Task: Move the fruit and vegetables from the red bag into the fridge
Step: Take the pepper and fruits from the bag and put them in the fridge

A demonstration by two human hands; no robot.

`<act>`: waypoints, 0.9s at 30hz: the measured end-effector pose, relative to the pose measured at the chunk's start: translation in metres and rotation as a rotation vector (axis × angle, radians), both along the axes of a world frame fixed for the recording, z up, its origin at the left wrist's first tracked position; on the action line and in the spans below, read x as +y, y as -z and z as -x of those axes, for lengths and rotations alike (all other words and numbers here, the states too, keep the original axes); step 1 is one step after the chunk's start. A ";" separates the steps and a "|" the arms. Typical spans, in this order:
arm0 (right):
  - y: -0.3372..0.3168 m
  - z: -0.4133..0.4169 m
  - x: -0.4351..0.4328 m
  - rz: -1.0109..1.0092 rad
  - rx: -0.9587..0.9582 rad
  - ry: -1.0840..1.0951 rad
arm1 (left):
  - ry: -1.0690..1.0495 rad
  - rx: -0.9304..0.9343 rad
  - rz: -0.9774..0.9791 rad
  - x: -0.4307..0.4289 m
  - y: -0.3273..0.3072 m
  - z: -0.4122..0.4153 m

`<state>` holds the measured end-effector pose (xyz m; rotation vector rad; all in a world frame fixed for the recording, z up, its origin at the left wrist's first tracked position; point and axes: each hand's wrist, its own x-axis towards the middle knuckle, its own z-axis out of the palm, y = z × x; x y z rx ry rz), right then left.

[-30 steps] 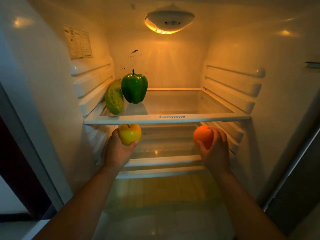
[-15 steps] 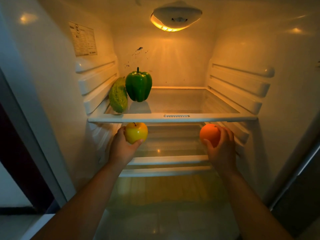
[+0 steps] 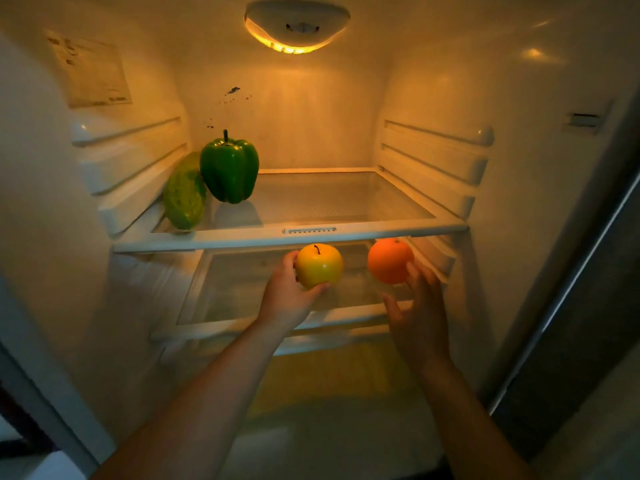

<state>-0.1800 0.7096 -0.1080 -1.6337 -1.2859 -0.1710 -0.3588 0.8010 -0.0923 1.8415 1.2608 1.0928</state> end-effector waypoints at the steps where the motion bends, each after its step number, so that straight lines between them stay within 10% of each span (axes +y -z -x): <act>1: 0.000 0.000 -0.002 0.004 0.010 -0.002 | 0.009 -0.002 0.011 0.001 -0.002 -0.009; 27: 0.026 0.031 -0.087 0.235 0.122 -0.136 | 0.083 -0.050 -0.097 -0.093 0.010 0.034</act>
